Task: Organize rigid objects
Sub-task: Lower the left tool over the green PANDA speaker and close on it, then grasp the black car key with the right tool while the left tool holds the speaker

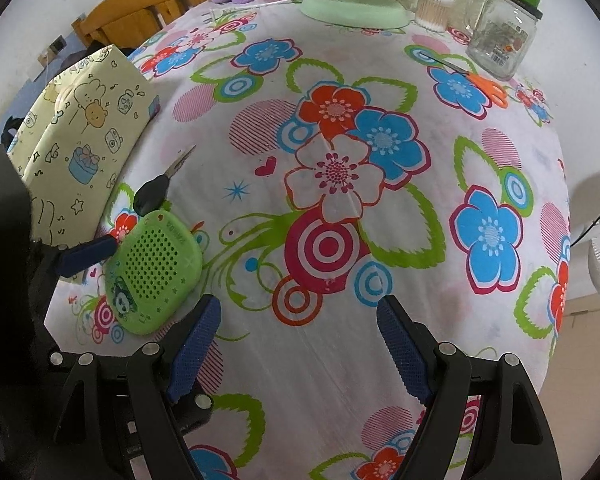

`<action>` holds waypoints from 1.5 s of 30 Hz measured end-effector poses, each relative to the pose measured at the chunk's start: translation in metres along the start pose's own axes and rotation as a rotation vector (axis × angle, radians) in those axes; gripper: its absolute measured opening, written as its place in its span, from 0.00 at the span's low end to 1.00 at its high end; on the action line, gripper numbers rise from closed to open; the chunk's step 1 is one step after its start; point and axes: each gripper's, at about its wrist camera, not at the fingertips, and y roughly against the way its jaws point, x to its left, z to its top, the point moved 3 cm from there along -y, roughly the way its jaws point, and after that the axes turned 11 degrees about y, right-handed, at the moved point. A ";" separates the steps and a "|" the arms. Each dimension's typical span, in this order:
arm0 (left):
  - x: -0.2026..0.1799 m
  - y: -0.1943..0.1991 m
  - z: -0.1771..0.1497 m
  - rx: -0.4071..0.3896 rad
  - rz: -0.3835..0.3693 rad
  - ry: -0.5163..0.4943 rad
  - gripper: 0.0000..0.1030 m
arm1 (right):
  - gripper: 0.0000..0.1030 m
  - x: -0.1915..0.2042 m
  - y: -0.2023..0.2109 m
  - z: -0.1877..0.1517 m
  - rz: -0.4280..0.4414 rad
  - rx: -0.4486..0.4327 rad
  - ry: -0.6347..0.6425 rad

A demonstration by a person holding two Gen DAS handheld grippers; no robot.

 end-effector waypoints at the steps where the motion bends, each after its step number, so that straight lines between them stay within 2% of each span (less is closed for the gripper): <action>1: -0.001 0.000 0.000 0.000 0.004 -0.007 0.75 | 0.80 0.000 0.000 0.000 -0.001 0.001 0.000; 2: -0.003 0.001 0.000 -0.006 0.008 -0.022 0.73 | 0.80 0.001 0.000 0.000 -0.002 0.002 0.002; 4: -0.011 0.009 0.001 -0.040 0.011 -0.060 0.42 | 0.80 0.001 0.001 0.001 0.003 -0.004 -0.004; 6: -0.016 0.011 0.001 -0.022 -0.007 -0.066 0.34 | 0.80 0.000 0.003 0.002 -0.001 -0.006 -0.007; 9: -0.015 0.010 0.002 -0.021 -0.011 -0.048 0.34 | 0.80 -0.002 0.004 0.003 -0.008 -0.011 -0.014; 11: -0.013 0.009 0.002 -0.014 -0.019 -0.031 0.40 | 0.80 -0.002 0.006 0.003 -0.009 -0.015 -0.013; 12: -0.012 0.009 0.002 -0.011 -0.025 -0.026 0.46 | 0.80 -0.002 0.006 0.003 -0.010 -0.017 -0.012; 13: -0.010 0.008 0.002 -0.003 -0.020 -0.013 0.59 | 0.80 -0.002 0.006 0.003 -0.010 -0.018 -0.013; 14: -0.007 0.006 0.002 0.009 -0.016 0.000 0.64 | 0.80 -0.002 0.006 0.002 -0.010 -0.015 -0.014; 17: -0.004 0.006 0.002 0.005 -0.007 0.003 0.66 | 0.80 -0.001 0.006 0.001 -0.003 -0.013 -0.019; 22: 0.001 0.001 0.002 0.022 -0.008 -0.009 0.84 | 0.80 0.001 0.004 -0.001 -0.003 -0.005 -0.017; 26: 0.003 -0.002 0.002 0.026 -0.018 -0.010 0.84 | 0.80 0.001 0.002 -0.001 -0.002 -0.001 -0.026; 30: 0.006 -0.004 0.003 0.024 -0.025 0.008 0.79 | 0.80 0.001 0.001 0.000 -0.006 0.001 -0.036; 32: 0.013 -0.006 0.005 0.054 -0.083 0.047 0.77 | 0.80 0.000 0.001 0.002 -0.004 -0.004 -0.049; 36: 0.018 -0.005 0.006 0.066 -0.117 0.053 0.76 | 0.80 0.002 -0.002 0.008 0.001 -0.001 -0.056; 45: 0.023 -0.002 -0.002 0.064 -0.111 0.063 0.76 | 0.80 0.017 -0.007 0.017 0.006 0.005 -0.001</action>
